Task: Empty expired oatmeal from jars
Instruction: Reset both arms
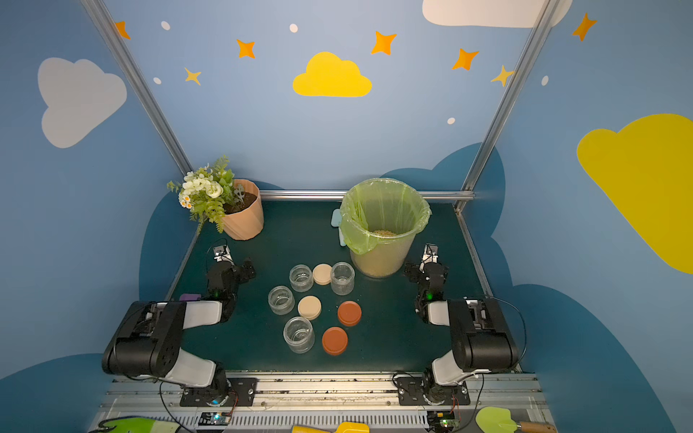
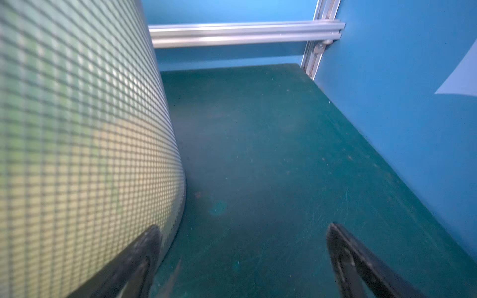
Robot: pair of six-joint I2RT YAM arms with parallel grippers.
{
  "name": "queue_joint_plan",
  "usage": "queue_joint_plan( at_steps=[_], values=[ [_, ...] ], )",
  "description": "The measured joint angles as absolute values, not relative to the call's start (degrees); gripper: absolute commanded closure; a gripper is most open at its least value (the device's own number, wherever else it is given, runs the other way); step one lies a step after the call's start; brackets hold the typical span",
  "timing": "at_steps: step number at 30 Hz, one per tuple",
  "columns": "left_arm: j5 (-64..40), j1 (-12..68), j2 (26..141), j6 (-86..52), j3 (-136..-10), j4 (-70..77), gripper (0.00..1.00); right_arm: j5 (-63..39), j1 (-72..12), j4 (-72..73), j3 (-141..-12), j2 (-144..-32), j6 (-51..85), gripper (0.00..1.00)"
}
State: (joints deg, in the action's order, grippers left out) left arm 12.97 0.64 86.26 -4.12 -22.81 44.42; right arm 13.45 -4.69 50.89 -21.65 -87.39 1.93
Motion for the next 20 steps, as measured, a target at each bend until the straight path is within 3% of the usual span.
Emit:
queue_joint_plan(
  at_steps=[20],
  values=[
    [13.61, 0.64, 86.26, -4.34, -22.92, 42.85, 0.00, 13.82, -4.75, 48.56, -21.65, -87.39, 2.33, 0.02]
  ],
)
